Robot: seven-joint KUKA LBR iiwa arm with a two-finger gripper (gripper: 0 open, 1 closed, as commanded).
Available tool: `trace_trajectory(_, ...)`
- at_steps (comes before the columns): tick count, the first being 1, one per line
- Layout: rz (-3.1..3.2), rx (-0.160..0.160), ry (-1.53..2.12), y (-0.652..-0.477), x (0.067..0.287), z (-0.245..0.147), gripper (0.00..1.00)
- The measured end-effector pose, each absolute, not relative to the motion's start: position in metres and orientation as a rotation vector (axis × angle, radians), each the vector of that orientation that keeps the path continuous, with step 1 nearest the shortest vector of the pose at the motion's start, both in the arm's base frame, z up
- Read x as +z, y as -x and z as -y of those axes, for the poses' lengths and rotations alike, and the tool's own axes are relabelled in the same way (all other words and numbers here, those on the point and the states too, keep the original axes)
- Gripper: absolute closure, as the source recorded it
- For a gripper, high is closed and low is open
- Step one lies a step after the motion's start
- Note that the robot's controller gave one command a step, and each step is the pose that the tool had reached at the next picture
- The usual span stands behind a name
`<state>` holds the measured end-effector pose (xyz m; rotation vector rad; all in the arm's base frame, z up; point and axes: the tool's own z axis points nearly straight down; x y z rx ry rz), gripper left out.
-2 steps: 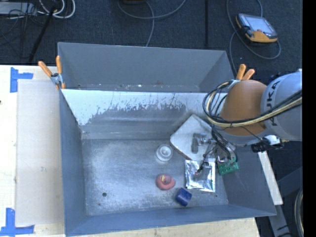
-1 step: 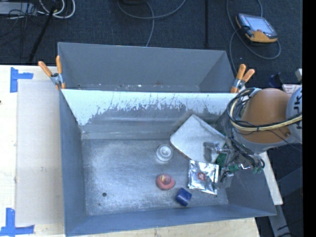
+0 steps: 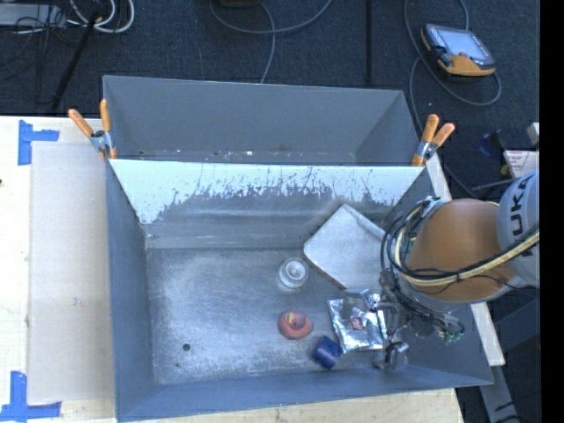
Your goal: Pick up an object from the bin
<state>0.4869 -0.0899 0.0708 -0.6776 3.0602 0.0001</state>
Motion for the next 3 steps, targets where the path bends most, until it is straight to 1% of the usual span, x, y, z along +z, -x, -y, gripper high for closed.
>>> trace_trajectory(1, -3.083, -0.001, 0.576, -0.4873, 0.0705, 0.0902, 0.00)
trace_trajectory(2, -3.088, 0.002, 0.579, -0.4859, 0.0695, 0.0899, 1.00)
trace_trajectory(3, -3.082, 0.000, 0.578, -0.4875, 0.0702, 0.0897, 0.00)
